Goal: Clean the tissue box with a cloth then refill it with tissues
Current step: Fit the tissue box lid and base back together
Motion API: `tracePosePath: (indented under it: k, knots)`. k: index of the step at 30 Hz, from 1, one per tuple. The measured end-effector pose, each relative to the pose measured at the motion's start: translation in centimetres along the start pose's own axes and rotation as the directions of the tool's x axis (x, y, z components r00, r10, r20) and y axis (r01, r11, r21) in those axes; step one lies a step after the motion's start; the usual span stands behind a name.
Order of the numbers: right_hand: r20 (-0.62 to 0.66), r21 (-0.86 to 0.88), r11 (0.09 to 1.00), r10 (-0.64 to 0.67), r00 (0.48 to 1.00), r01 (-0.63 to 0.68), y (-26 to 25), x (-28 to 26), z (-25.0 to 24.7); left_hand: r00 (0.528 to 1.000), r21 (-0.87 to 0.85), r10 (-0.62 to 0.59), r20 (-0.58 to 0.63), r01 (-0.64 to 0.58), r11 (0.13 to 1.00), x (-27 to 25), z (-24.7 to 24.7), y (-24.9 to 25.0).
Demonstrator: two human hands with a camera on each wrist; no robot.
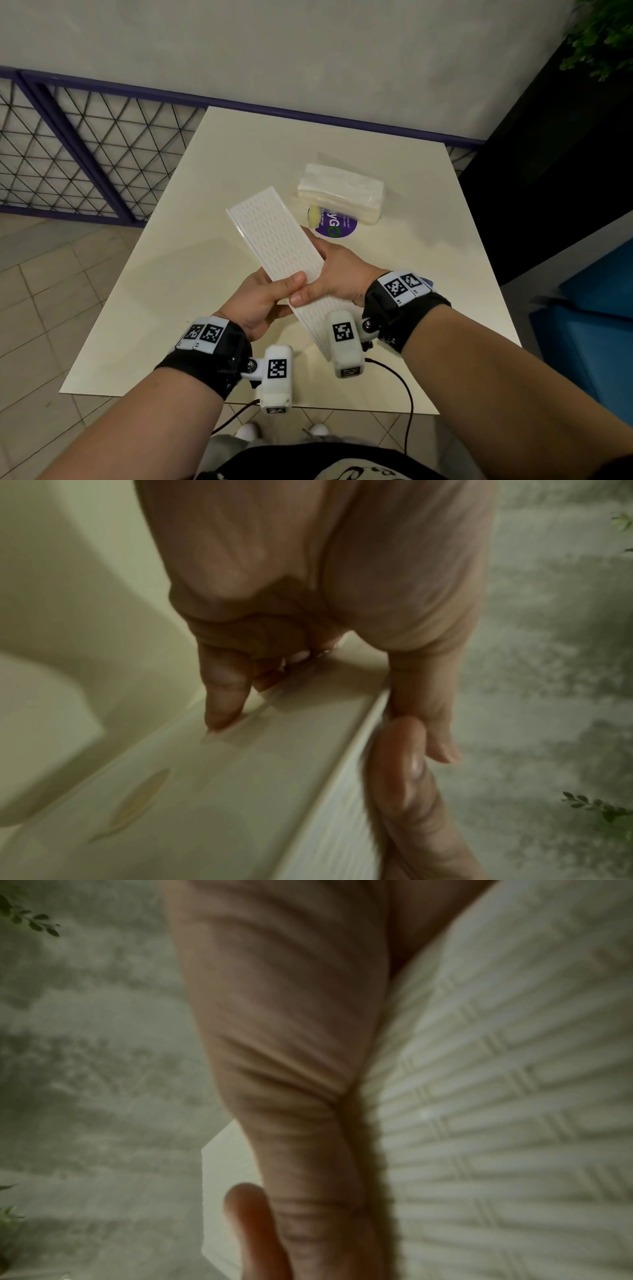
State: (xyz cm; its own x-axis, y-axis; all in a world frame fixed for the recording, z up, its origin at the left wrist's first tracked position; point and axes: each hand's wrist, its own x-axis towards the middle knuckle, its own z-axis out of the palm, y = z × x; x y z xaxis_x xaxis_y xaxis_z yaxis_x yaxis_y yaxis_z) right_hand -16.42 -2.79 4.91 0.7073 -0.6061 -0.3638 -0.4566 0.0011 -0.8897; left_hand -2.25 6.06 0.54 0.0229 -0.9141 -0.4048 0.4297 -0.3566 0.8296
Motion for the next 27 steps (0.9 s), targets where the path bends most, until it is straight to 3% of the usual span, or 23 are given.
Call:
tracePosePath:
  k: [9,12,15,19,21,22,24,25,26,27]
  knots:
    - [-0.042,-0.119,0.993,-0.021,0.999,0.016,-0.2,1.0,-0.1,0.997,-0.066,0.074,-0.022,-0.076,0.995,0.0,-0.1,0.7]
    - [-0.063,-0.224,0.975,-0.018,0.998,0.003,-1.1,1.3,-0.5,0.992,-0.121,0.067,-0.105,-0.079,0.990,0.2,-0.4,0.6]
    - [-0.176,-0.408,0.911,-0.003,0.984,-0.070,-1.4,1.3,-1.0,0.979,-0.126,0.015,-0.203,-0.041,0.991,0.4,-0.9,0.7]
    - [-0.138,-0.508,0.857,0.015,0.990,-0.084,-0.7,1.1,-0.6,0.970,-0.042,-0.069,-0.234,0.061,0.997,0.6,-1.2,-0.4]
    - [-0.121,-0.571,0.818,-0.002,0.993,-0.068,-0.6,1.1,-0.6,0.958,0.147,-0.047,-0.282,0.092,0.985,0.4,-1.0,-0.7]
    - [-0.115,-0.592,0.803,-0.002,0.993,-0.067,-0.6,1.2,-0.7,0.950,0.325,0.005,-0.313,0.102,0.940,0.3,-1.1,-0.5]
    - [-0.110,-0.621,0.781,0.006,0.994,-0.074,-0.6,1.4,-1.0,0.925,0.703,0.153,-0.348,0.149,0.695,-0.4,-1.3,0.7]
    - [-0.108,-0.641,0.764,0.006,0.994,-0.074,-0.6,1.5,-1.2,0.909,0.822,0.241,-0.340,0.162,0.546,-0.9,-1.3,1.5]
    - [-0.104,-0.667,0.741,0.011,0.994,-0.078,-0.5,1.6,-1.4,0.896,0.879,0.313,-0.316,0.153,0.451,-1.2,-1.2,2.2]
    - [-0.099,-0.691,0.717,0.027,0.995,-0.088,-0.5,1.7,-1.5,0.888,0.900,0.355,-0.292,0.131,0.415,-1.4,-1.3,2.6]
